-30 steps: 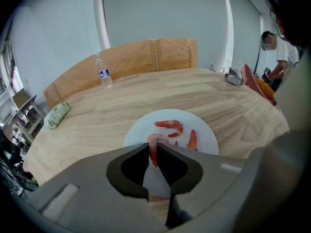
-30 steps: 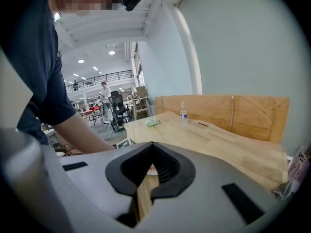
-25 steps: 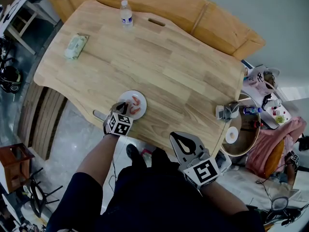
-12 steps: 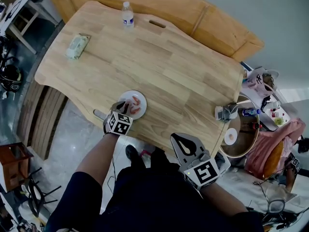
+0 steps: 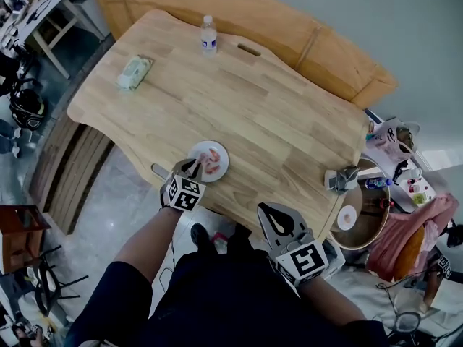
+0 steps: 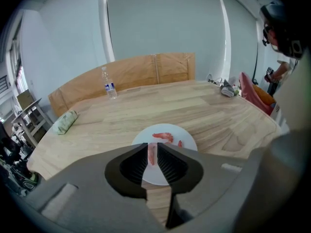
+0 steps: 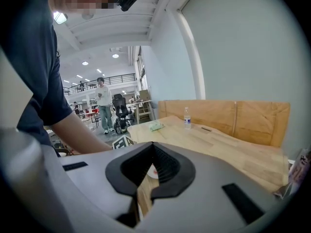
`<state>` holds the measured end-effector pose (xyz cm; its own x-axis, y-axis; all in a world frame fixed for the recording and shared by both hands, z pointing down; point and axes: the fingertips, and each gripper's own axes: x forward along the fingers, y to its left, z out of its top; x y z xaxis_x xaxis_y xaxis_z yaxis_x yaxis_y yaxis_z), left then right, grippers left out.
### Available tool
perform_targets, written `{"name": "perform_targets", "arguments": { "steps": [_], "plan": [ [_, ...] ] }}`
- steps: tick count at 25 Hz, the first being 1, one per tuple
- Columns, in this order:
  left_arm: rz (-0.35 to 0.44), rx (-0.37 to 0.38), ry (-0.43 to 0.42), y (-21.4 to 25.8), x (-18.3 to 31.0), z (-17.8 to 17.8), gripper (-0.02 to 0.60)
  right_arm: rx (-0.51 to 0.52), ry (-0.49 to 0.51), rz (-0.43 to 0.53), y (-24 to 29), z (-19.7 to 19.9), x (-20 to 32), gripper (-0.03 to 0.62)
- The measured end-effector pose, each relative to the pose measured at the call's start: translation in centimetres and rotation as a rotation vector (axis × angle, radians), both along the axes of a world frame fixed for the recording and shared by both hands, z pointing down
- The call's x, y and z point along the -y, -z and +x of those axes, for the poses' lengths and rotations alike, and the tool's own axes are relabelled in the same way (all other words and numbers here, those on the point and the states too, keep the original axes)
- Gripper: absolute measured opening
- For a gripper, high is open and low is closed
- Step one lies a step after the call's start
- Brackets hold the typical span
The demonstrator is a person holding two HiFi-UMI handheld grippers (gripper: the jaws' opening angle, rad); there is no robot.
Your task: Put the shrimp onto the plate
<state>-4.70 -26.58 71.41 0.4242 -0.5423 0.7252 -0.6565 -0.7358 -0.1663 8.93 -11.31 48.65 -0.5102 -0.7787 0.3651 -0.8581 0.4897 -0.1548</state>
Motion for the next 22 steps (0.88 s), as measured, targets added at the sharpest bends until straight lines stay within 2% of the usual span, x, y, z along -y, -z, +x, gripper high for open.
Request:
{"name": "perform_targets", "arguments": {
  "steps": [14,22],
  "plan": [
    [0.134,-0.189,-0.019,12.1,-6.2,-1.2,0.058,0.027,0.065,0.076,2.2,-4.2,-0.8,0.009],
    [0.164,-0.312,-0.007,18.3,-10.2,-1.9,0.031,0.015,0.114,0.097,3.1,-6.9,-1.4,0.009]
  ]
}}
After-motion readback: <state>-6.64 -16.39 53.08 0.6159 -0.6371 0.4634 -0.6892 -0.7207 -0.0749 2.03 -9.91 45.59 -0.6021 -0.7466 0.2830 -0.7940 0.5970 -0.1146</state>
